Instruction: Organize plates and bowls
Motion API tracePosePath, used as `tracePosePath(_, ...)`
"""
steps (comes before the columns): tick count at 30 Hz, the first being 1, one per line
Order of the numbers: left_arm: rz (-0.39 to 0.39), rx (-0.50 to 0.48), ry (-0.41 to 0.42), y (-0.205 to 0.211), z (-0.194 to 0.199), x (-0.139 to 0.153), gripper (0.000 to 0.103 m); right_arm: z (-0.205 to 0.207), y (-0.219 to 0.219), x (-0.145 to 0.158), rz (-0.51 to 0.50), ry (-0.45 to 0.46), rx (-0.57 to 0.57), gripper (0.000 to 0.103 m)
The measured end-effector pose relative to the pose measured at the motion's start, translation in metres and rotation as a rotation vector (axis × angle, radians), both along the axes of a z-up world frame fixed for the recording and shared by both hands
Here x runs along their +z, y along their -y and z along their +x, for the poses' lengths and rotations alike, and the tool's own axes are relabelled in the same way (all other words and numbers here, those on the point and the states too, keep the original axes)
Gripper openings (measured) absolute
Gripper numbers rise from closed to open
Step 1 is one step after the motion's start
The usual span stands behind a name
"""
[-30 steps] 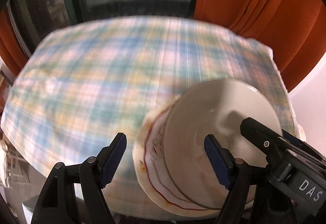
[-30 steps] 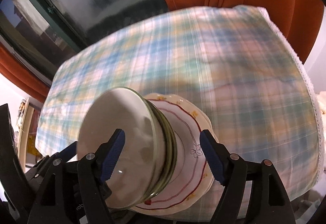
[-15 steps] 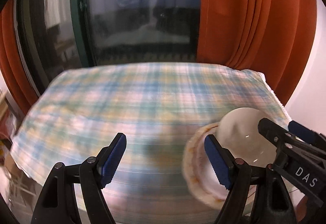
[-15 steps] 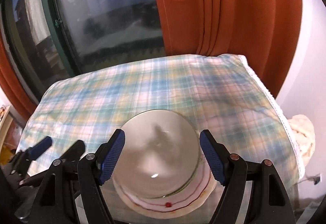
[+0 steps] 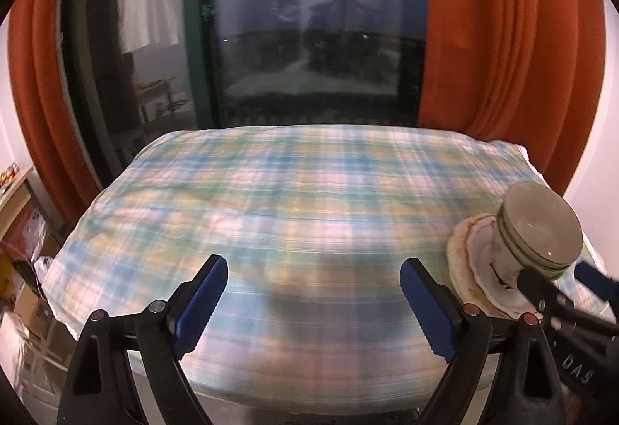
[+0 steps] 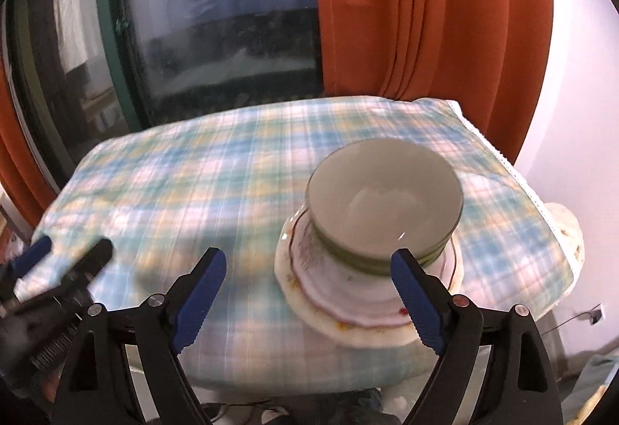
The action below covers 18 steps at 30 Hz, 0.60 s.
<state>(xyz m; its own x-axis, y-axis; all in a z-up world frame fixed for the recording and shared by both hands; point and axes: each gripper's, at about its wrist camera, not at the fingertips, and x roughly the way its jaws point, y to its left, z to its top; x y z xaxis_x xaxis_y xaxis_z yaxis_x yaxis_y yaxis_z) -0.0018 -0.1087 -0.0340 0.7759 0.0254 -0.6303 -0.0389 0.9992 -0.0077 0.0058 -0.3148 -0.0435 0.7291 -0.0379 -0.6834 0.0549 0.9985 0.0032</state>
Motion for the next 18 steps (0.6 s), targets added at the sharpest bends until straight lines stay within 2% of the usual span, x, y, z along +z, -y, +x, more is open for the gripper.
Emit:
tracePosePath(5,-0.008,0.003,0.031,-0.019,-0.007,0.000,0.092,-0.013,-0.022,-0.003,-0.001,0.013,0.011,0.089)
tracePosePath(14,0.003,-0.034,0.058,-0.025,-0.020,0.003,0.092,-0.022,-0.037,0.001,0.001,0.046,-0.002,0.089)
tracePosePath(18,-0.003,-0.039,0.059,-0.026,-0.020,0.003,0.097,-0.023,-0.041,0.002,-0.010,0.051,0.006,0.089)
